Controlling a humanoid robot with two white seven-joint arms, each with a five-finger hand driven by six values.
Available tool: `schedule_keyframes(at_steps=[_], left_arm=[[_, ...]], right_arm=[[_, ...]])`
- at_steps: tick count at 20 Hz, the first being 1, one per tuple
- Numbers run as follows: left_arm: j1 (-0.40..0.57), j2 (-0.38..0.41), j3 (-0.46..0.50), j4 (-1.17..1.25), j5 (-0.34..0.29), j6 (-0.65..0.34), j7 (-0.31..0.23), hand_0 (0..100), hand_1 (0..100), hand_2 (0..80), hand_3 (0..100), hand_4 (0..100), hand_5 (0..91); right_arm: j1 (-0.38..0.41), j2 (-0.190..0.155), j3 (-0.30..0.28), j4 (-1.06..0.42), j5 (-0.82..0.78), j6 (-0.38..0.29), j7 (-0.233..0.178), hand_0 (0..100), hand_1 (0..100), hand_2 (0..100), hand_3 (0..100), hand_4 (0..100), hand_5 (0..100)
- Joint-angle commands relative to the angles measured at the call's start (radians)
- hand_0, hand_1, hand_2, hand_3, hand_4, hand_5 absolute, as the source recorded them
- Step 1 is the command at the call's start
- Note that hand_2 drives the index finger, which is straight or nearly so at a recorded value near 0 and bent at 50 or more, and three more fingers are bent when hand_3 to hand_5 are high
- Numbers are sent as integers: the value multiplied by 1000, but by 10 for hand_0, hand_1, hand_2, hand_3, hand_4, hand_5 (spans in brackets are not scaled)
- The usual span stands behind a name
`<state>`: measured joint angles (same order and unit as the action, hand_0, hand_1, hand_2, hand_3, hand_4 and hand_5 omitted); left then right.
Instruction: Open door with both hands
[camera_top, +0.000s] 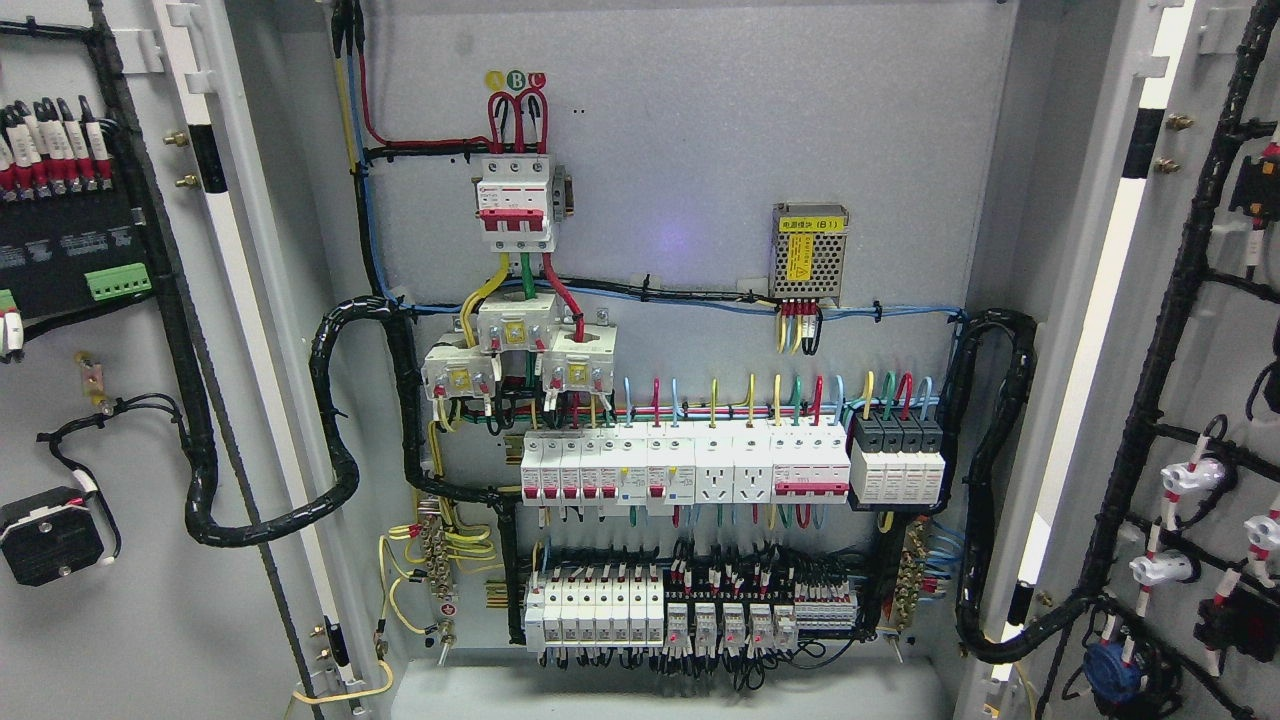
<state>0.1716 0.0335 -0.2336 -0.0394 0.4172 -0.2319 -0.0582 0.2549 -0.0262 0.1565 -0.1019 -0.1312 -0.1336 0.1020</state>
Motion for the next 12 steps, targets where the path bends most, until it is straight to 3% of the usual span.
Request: schedule_keyframes(at_steps=[1,4,8,12], left_arm=[[-57,3,31,108,-76,74,0,0,0,0,0,0,0],[-60,-1,37,102,-94,109,12,0,0,0,0,0,0],[-57,-14,34,66,-97,103,119,0,0,0,0,0,0],[-50,-15,33,47,-121,100,127,0,0,0,0,0,0]], right_arm=[[-43,22,-113,48,4,6,-1,192,0,0,0,0,0],[-60,22,-120,48,1,23,-1,192,0,0,0,0,0],[-69,43,-158,48,-1,38,-1,192,0,0,0,0,0],[-72,45,-166,47,-2,37,2,191,0,0,0,0,0]])
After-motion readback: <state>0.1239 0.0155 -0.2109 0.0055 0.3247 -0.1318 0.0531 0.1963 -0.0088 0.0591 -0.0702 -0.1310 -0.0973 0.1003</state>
